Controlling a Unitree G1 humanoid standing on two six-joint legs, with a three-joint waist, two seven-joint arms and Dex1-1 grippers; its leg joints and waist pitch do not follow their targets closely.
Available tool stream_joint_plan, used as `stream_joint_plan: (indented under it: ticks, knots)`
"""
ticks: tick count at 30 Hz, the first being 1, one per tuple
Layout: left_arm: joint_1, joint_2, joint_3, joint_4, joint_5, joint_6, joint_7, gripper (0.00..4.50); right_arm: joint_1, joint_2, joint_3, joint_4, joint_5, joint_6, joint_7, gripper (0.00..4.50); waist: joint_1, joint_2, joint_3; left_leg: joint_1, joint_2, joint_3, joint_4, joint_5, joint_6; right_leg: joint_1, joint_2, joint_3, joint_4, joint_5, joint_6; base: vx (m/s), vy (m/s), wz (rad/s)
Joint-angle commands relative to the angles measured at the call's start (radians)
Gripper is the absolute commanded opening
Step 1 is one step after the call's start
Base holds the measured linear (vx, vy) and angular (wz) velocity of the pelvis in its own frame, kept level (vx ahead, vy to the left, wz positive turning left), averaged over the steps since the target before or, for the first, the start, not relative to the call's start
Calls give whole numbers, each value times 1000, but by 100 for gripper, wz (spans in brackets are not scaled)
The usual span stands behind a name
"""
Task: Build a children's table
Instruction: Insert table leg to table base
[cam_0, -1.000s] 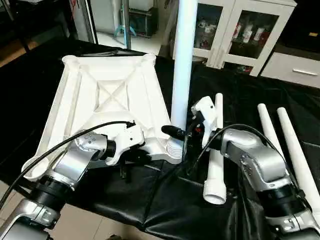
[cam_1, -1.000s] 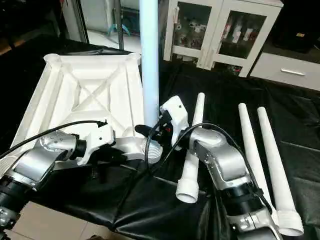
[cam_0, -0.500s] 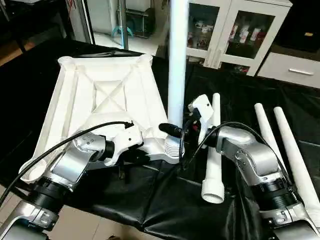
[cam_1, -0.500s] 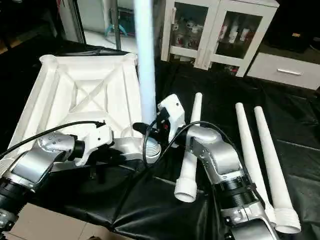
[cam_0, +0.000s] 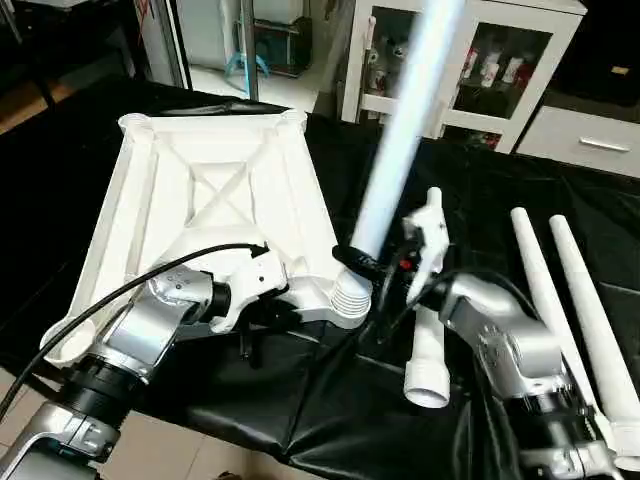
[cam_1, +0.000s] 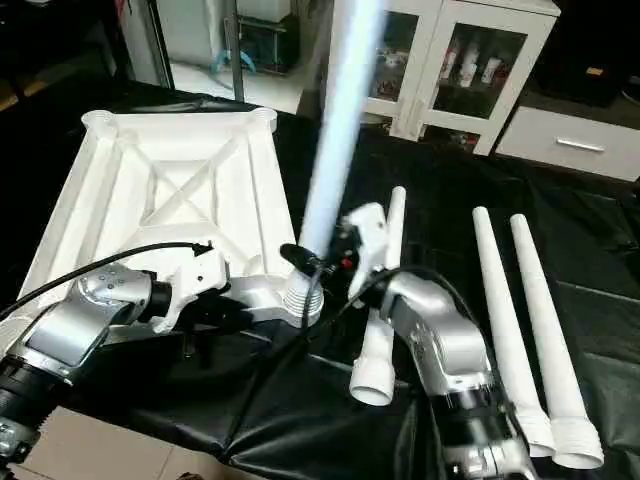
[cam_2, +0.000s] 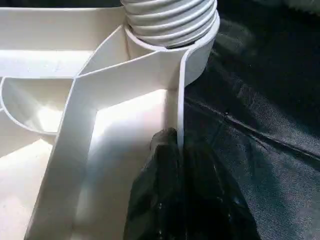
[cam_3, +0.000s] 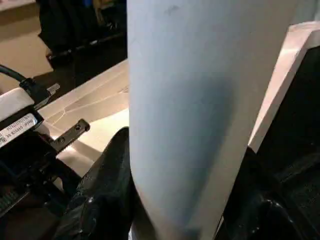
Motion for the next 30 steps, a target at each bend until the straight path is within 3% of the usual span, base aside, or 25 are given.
stream_joint_plan:
  ticks: [1,6,12,17,24,27,30]
  knots:
    - [10,-19,22,20,-28,4,37,0,61,-10,0,40,-35,-1,-29,182,6,4,-54,15,22,0,-96,-251,-5,37,-25,16,-64,-212,-214,0,0,0]
    - [3,-22,29,30,-24,-1,45,0,114,-1,9,22,-67,-82,-44,182,6,7,-53,15,22,-1,-99,-270,-8,36,-24,16,-68,-229,-202,0,0,0]
    - [-1,-22,37,38,-21,-5,50,0,174,7,20,4,-108,-189,-63,182,5,9,-50,14,22,-4,-104,-332,-14,31,-26,17,-78,-317,-177,0,0,0]
    - [-2,-21,39,43,-20,-8,50,0,206,8,34,-3,-120,-233,-65,182,4,12,-50,12,22,-6,-106,-344,-14,30,-24,17,-79,-310,-174,0,0,0]
    - [-3,-18,38,43,-17,-7,47,0,212,-30,112,9,-177,-186,-50,182,3,11,-45,15,21,-8,-112,-386,-20,29,-24,17,-86,-364,-161,0,0,0]
    - [-6,-16,36,43,-16,-4,44,0,191,-63,159,19,-197,-108,-15,182,0,5,-42,17,21,-9,-114,-409,-21,27,-24,18,-92,-416,-146,0,0,0]
    - [-8,-16,35,43,-16,-3,43,0,176,-74,172,22,-197,-82,5,182,-1,5,-43,22,22,-12,-116,-436,-28,24,-27,18,-98,-451,-135,0,0,0]
